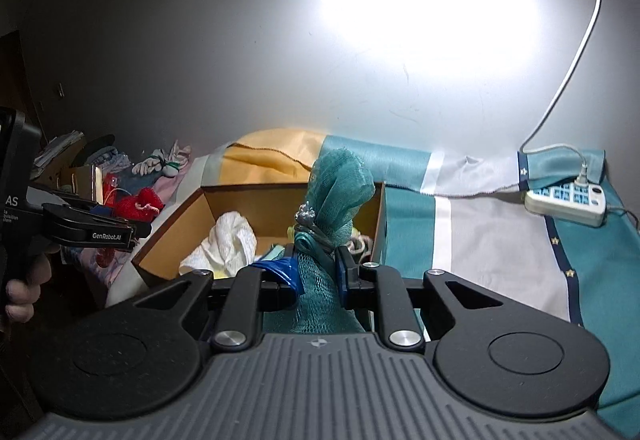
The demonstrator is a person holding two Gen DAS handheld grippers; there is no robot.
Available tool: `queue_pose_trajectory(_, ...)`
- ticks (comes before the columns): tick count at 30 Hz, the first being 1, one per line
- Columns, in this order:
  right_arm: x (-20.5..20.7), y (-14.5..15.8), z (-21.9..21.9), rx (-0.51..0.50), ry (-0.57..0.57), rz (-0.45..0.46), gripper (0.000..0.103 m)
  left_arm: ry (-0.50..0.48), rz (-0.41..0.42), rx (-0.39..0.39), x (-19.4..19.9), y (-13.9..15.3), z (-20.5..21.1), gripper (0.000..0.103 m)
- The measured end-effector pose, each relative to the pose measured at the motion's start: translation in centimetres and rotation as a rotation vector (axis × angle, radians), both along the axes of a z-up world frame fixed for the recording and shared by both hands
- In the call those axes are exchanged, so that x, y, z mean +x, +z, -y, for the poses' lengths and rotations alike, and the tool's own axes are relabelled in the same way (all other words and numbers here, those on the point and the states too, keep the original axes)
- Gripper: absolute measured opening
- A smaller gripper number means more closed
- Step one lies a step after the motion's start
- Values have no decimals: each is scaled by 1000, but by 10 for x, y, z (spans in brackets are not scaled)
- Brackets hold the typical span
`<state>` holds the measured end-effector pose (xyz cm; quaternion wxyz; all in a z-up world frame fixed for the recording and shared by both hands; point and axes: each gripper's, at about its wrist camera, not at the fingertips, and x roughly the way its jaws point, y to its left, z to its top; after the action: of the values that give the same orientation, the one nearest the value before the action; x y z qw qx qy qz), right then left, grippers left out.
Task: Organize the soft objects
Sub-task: 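Carry the red puff and teal mesh bag over the shoebox, then lower both items into the shoebox and open both grippers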
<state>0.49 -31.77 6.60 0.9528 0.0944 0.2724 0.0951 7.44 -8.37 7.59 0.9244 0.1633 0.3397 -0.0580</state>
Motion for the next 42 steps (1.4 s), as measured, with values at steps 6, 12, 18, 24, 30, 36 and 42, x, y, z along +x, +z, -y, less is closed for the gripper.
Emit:
queue_pose_trajectory(6, 37, 29, 6, -20, -10, 61, 0, 5, 44, -8, 28, 13, 0, 30)
queue_pose_trajectory(12, 75, 29, -1, 26, -4, 46, 0, 40, -14, -71, 50, -5, -2, 30)
queue_pose_trajectory(18, 106, -6, -24, 41, 8, -43, 0, 92, -89, -78, 76, -38, -2, 31)
queue_pose_trajectory(24, 127, -51, -44, 45, 10, -157, 0, 127, -161, -76, 99, -72, -3, 31)
queue_pose_trajectory(30, 141, -78, -55, 29, 13, -222, 0, 125, -204, -73, 114, -96, 2, 34)
queue_pose_trajectory(36, 149, -92, -53, 26, -5, -240, 7, 119, -223, -65, 122, -109, 9, 50)
queue_pose_trajectory(42, 150, -97, -50, 37, -14, -234, 8, 125, -230, -69, 125, -113, 9, 66)
